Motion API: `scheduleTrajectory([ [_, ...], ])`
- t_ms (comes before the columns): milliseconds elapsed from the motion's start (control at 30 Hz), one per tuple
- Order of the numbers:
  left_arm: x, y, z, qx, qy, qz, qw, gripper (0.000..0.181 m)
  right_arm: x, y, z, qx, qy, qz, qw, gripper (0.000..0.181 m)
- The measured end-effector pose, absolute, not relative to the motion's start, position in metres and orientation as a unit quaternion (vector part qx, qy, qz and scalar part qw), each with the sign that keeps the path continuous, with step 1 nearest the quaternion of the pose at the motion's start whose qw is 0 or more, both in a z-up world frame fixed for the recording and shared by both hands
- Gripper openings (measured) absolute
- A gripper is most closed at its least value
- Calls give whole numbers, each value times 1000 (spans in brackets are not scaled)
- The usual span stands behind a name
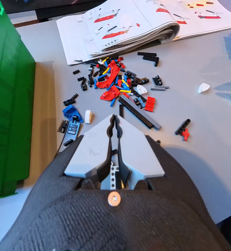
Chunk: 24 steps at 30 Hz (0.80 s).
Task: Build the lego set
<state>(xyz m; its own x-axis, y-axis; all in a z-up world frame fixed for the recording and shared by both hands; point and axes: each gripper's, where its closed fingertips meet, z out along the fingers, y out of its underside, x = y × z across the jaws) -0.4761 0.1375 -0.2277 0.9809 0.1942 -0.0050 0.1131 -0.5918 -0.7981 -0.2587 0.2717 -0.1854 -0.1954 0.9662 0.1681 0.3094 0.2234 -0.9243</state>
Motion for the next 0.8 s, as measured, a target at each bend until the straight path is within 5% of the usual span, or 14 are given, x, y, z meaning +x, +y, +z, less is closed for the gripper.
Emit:
scheduleTrajectory([
  [133,-484,139,-223,-894,-85,52,437,0,-257,271,-186,-482,-662,396,415,5],
  [233,-490,155,-220,-905,-67,37,419,18,-256,271,-186,-481,-663,394,416,5],
  [800,-526,286,-267,-948,220,42,227,4,-243,273,-188,-471,-663,392,431,5],
])
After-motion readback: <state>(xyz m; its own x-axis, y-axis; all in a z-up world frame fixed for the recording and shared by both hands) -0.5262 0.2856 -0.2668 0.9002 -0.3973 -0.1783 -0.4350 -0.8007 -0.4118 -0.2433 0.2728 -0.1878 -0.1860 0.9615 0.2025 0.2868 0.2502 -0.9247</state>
